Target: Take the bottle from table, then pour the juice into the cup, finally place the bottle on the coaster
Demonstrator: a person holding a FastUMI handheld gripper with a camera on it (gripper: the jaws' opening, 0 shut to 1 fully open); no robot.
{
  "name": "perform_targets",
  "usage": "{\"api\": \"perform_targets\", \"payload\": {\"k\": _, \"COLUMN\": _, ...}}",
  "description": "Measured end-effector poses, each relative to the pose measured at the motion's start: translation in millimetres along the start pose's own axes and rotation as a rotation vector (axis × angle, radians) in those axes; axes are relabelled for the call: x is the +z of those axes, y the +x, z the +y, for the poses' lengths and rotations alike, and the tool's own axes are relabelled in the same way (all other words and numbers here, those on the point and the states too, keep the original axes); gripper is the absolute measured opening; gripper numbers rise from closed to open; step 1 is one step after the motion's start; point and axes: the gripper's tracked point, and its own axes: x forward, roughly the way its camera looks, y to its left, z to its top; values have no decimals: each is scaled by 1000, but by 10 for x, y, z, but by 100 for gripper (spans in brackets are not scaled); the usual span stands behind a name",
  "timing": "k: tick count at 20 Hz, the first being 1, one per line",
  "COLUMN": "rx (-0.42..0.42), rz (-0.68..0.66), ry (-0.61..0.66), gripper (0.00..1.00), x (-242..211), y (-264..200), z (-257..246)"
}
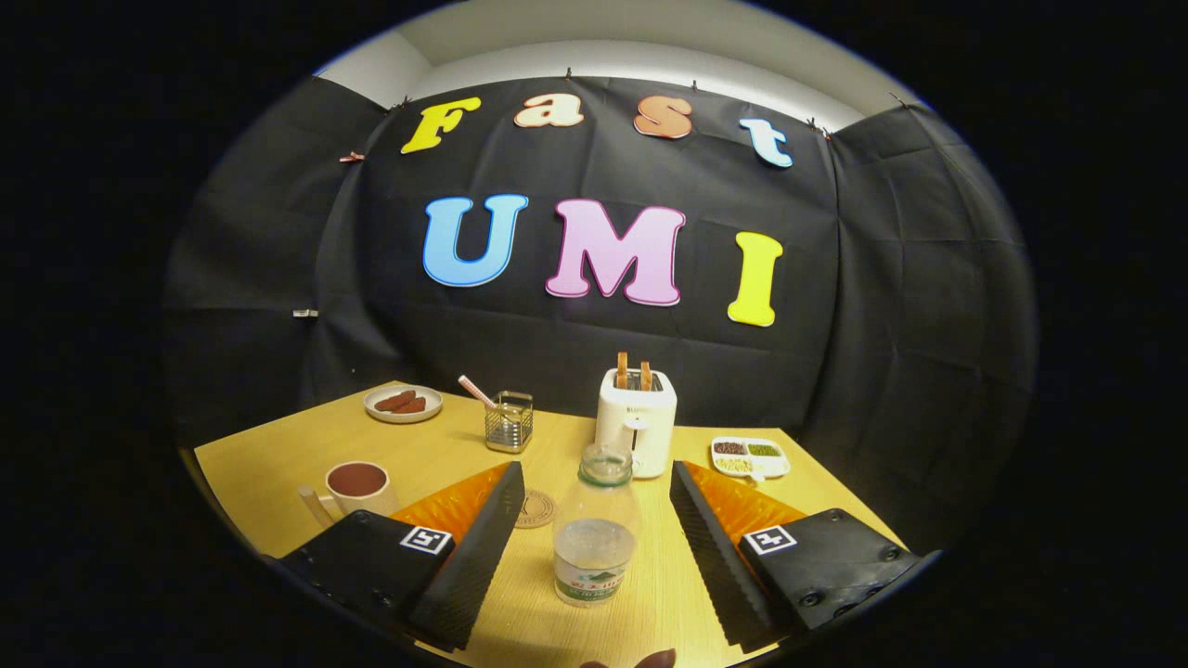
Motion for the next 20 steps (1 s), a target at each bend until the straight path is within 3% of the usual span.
{"api": "perform_targets", "payload": {"k": 13, "rx": -59, "rz": 145, "ry": 66, "gripper": 98, "x": -956, "y": 363, "z": -6}}
{"api": "perform_targets", "payload": {"k": 14, "rx": -65, "rz": 152, "ry": 72, "gripper": 96, "x": -959, "y": 375, "z": -4}}
{"api": "perform_targets", "payload": {"k": 15, "rx": -72, "rz": 150, "ry": 72, "gripper": 83, "x": -962, "y": 408, "z": -19}}
{"api": "perform_targets", "payload": {"k": 16, "rx": -72, "rz": 165, "ry": 65, "gripper": 79, "x": -944, "y": 352, "z": -8}}
{"api": "perform_targets", "payload": {"k": 20, "rx": -74, "rz": 184, "ry": -16, "gripper": 77, "x": -857, "y": 370, "z": 7}}
